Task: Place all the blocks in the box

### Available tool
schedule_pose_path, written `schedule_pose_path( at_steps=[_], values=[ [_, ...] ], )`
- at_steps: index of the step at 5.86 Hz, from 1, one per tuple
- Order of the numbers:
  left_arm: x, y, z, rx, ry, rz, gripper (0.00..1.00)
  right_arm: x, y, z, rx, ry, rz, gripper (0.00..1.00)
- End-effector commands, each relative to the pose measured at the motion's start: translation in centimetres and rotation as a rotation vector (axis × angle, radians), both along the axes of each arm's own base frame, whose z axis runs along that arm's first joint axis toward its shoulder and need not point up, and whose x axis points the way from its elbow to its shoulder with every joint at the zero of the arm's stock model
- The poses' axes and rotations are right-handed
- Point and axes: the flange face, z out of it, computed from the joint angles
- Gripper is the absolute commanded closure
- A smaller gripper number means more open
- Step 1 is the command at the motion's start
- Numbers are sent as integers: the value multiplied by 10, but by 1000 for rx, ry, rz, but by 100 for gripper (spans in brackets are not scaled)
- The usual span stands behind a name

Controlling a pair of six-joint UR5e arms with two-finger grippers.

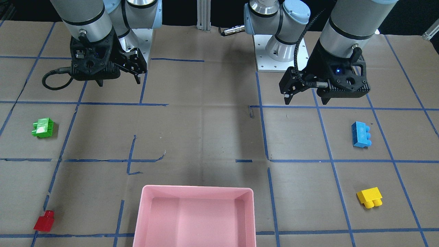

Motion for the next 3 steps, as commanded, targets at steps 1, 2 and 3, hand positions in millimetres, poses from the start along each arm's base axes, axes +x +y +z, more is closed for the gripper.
schedule_pose_path(
  at_steps=[1, 2, 3],
  values=[
    [1, 1, 2, -4, -1, 2, 0, 0, 0, 0, -2, 0, 0, 0],
    [1, 1, 2, -2, -1, 2, 0, 0, 0, 1, -2, -2, 1, 0],
    [7, 1, 1, -4, -1, 0, 0, 0, 0, -1, 5, -1, 1, 0]
  ],
)
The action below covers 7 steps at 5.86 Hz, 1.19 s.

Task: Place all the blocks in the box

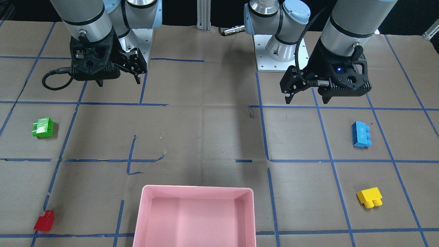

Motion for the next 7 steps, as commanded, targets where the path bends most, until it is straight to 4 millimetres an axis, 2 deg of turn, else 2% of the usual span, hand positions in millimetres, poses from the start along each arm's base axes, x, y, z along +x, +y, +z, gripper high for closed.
schedule_pose_path(
  at_steps=[1, 2, 3, 4, 5, 6, 7],
  values=[
    [47, -7, 0, -1, -6, -30, 0, 0, 0, -1, 4, 1, 2, 0],
    [126, -6, -3, 10, -3, -58, 0, 0, -3, -6, 13, 2, 5, 0],
    [204, 4, -12, 33, 3, -84, 0, 0, -7, -1, -7, 5, 5, 0],
    [264, 26, -26, 64, 19, -136, 0, -1, -8, -1, -7, 8, 5, 0],
    [330, 62, -50, 89, 55, -192, 1, -6, -10, -8, -2, 13, 1, 0],
    [384, 88, -70, 88, 78, -242, 1, -26, -20, -16, -1, 6, 16, 1],
    [398, 91, -81, 78, 70, -284, 1, -78, -24, -24, 17, -10, 35, 2]
  ],
)
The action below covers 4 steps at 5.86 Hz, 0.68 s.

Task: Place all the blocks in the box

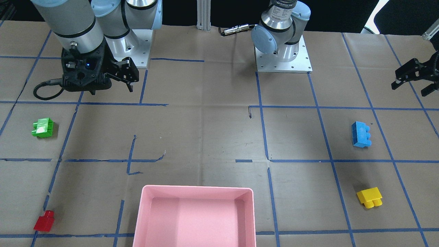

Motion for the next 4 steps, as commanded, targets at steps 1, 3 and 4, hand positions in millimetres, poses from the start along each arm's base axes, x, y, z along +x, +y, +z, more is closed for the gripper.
schedule_pose_path(
  at_steps=[1, 3, 4],
  values=[
    [30, 6, -26, -16, 5, -40, 1, -81, 3, -19, 27, -27, 35, 2],
    [33, -26, -59, -43, -13, -75, 1, -135, 37, -45, -71, 4, 78, 4],
    [23, -45, -90, -52, -26, -85, 1, -180, 60, -69, -73, -13, 103, 4]
  ],
)
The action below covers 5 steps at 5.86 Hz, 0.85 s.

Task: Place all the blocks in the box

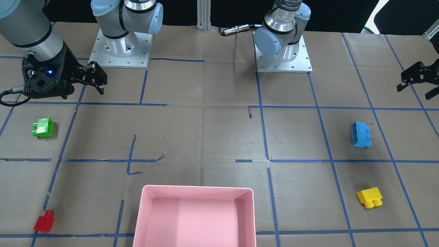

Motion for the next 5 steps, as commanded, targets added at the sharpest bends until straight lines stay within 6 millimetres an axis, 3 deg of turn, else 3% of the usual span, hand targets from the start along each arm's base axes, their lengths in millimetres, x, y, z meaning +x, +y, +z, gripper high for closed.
schedule_pose_path(
  at_steps=[1, 2, 3, 5],
  values=[
    [-13, -16, -51, -16, -14, -16, 1, -91, 30, -39, -57, 17, 26, 4],
    [-20, -8, -82, -30, -28, -18, 1, -149, 28, -55, -150, 90, -34, 3],
    [-32, 4, -111, -39, -34, -18, 1, -167, 20, -95, -147, 92, -54, 2],
    [-28, 0, -165, -14, -10, -24, 1, -180, 15, -145, -63, 31, -46, 3]
  ],
)
